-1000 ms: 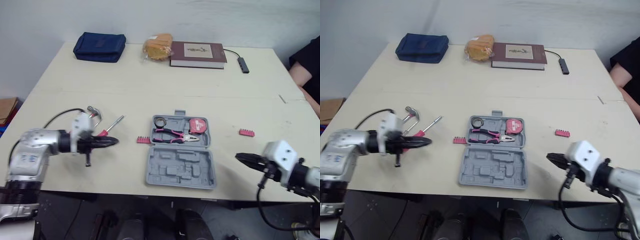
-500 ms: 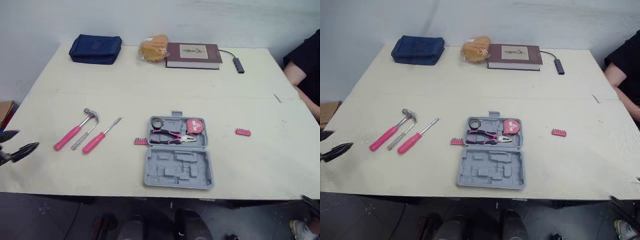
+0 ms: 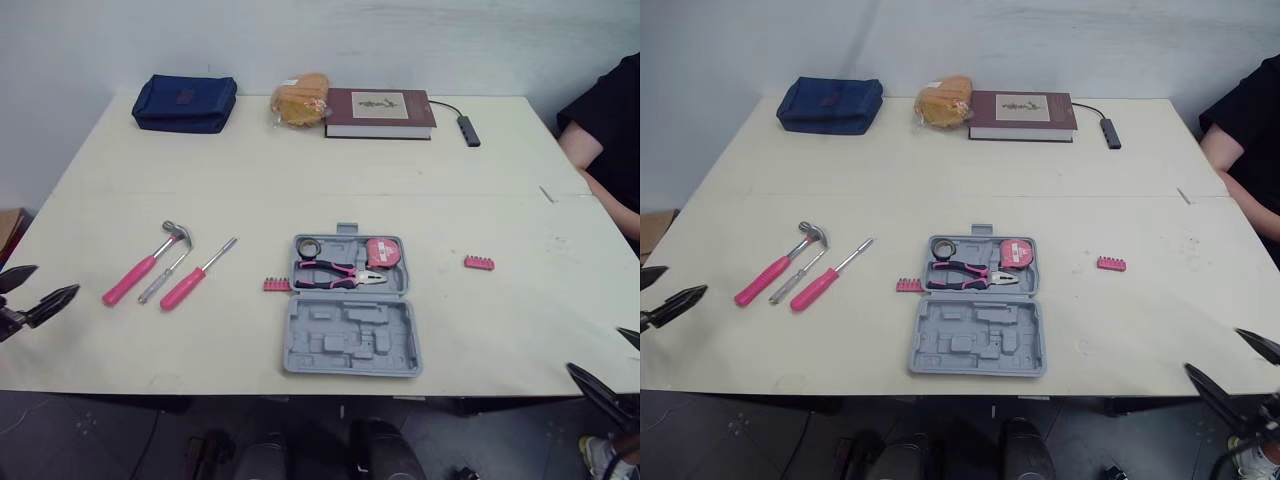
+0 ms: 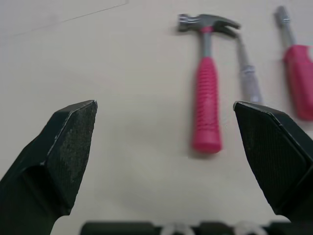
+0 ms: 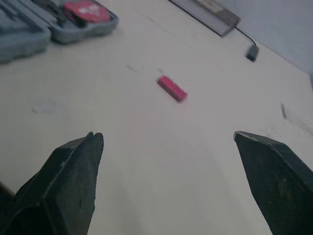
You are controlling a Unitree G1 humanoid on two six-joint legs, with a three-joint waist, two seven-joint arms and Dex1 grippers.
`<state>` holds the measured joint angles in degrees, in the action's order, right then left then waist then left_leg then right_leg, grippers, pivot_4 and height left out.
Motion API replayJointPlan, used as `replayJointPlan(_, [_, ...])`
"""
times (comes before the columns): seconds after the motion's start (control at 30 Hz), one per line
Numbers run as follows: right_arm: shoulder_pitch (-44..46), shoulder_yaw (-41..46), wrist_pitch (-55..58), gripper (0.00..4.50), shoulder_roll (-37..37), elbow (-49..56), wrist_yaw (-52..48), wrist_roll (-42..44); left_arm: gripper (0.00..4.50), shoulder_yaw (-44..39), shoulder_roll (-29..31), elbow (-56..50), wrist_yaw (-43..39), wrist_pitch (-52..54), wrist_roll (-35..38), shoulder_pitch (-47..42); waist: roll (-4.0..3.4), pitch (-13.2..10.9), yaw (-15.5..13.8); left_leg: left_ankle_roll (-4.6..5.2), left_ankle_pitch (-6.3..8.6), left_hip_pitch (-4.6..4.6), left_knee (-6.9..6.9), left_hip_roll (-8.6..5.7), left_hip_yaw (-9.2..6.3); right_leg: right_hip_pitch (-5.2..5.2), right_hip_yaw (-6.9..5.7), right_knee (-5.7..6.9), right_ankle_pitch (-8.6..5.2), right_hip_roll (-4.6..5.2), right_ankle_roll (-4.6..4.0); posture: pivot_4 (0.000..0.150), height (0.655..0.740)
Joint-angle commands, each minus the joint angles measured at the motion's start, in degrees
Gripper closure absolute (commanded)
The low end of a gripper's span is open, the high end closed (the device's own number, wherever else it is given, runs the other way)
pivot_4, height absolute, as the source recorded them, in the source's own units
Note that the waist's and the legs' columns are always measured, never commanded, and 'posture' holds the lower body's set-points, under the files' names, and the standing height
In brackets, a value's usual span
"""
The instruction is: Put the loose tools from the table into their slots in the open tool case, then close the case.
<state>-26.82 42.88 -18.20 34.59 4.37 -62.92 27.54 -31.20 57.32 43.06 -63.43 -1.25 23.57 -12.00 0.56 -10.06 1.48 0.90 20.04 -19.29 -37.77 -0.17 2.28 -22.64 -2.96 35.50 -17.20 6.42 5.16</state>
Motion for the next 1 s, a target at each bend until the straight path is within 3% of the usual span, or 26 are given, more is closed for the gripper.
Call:
replayJointPlan(0.03, [2.0,-2.9,2.0,0.05,1.3,6.5,0.8,3.5,0.0,1.2,-0.4,-13.3,0.3,6.9,2.8,1.2,0.0,0.0,0.0,-0.02,-0.01,-0.01,0.0,0.0,0.0,0.0,-0.01,-0.02,0.0,0.0,0.0,0.15,0.74])
replayJointPlan(0.17, [7.4,-9.8,9.0,0.05,3.7,16.0,2.9,7.4,0.0,7.2,-2.3,-22.9,6.1,13.0,-0.7,-0.1,-0.02,0.0,0.0,-0.02,-0.03,0.0,-0.02,-0.01,0.0,0.05,0.01,-0.04,0.0,0.0,0.0,0.15,0.74])
replayJointPlan(0.43, [14.3,-17.3,18.2,0.05,7.1,28.2,7.2,10.4,0.0,12.9,-3.5,-25.6,14.6,21.3,-6.2,-1.4,0.03,-0.1,0.0,-0.17,-0.09,-0.1,-0.11,0.04,0.0,0.0,-0.05,0.02,0.0,-0.11,0.01,0.15,0.74])
replayJointPlan(0.6, [16.2,-19.1,21.2,0.0,7.6,30.5,7.9,10.9,2.17,13.8,-4.1,-27.2,14.4,23.6,-6.0,-2.4,0.11,-0.1,-0.5,-0.14,-0.06,-0.15,-0.21,0.03,-0.03,0.01,-0.06,-0.08,0.01,-0.08,0.03,0.15,0.74])
replayJointPlan(1.0, [21.8,-25.4,24.2,0.0,9.3,33.3,5.5,11.7,2.17,18.6,-5.2,-26.9,17.0,28.5,-8.9,-5.6,0.11,-0.1,-1.4,-0.15,-0.06,-0.17,-0.21,0.04,-0.04,-0.01,-0.06,-0.11,0.01,-0.08,0.03,0.15,0.74])
